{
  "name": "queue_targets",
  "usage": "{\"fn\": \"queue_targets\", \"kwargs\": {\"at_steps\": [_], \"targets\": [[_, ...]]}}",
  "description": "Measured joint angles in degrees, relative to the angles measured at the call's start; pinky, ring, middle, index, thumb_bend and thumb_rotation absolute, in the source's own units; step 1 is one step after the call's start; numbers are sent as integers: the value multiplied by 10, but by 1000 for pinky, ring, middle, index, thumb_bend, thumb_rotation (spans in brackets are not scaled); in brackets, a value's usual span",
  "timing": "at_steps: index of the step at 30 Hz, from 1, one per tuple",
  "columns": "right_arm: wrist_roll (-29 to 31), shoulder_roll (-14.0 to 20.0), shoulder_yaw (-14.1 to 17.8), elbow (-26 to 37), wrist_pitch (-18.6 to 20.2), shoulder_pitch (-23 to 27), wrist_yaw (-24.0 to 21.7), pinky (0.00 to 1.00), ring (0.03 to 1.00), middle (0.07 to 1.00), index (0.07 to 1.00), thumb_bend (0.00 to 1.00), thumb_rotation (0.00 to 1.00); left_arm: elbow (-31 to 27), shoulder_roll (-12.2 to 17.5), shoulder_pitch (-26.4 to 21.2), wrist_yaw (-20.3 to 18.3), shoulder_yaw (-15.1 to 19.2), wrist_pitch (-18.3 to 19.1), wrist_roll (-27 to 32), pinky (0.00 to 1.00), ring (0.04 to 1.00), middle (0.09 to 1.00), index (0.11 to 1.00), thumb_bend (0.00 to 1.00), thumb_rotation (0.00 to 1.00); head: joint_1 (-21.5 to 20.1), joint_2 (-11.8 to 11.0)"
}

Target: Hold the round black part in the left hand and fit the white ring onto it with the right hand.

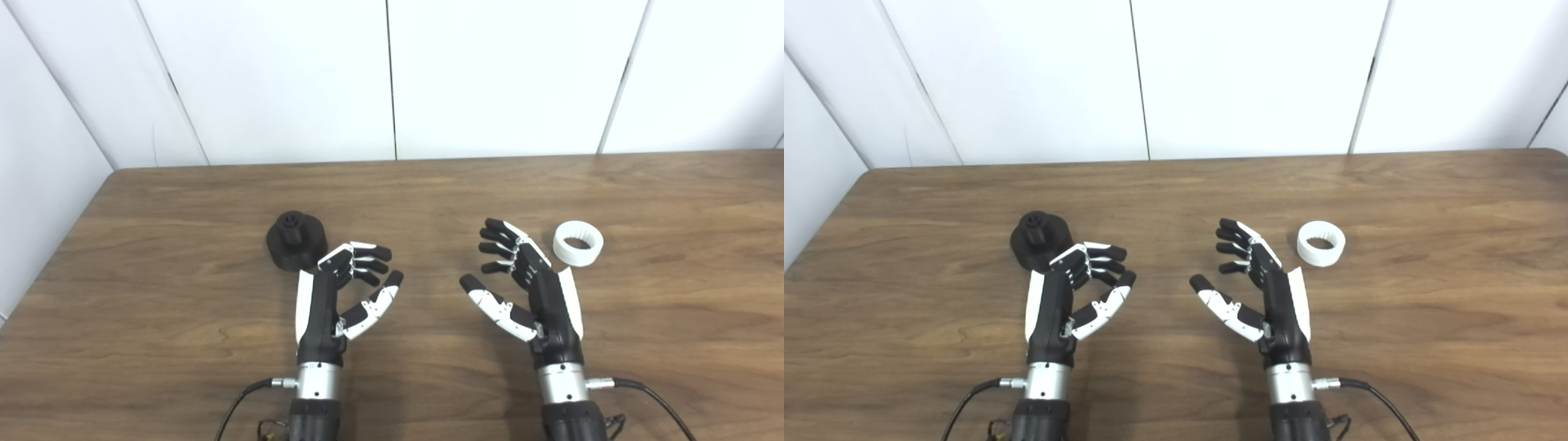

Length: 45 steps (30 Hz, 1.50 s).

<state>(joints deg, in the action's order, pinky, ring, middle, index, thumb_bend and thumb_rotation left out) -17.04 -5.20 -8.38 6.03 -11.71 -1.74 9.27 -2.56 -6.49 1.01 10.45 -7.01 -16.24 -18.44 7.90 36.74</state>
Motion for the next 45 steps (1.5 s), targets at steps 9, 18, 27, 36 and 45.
{"fn": "queue_targets", "kwargs": {"at_steps": [9,18,27,36,45], "targets": [[33,16,19,0,-5,3,-13,606,728,777,785,634,277,6,-3,-3,24,-9,2,-53,469,559,615,497,487,83,106,-22],[48,40,28,-3,-24,10,-22,591,714,774,782,653,305,17,-2,-10,45,-14,4,-67,455,549,607,496,487,83,110,-22],[49,41,28,-4,-29,11,-22,596,712,769,774,653,265,18,-2,-11,47,-15,4,-66,461,552,611,497,487,85,110,-22],[50,41,28,-5,-29,12,-23,593,713,772,777,650,267,17,-1,-13,49,-13,8,-65,531,637,676,498,489,79,113,-23],[48,41,27,-6,-29,13,-23,585,710,771,779,650,286,15,15,-21,48,9,20,-75,580,717,732,500,492,86,113,-23]]}}
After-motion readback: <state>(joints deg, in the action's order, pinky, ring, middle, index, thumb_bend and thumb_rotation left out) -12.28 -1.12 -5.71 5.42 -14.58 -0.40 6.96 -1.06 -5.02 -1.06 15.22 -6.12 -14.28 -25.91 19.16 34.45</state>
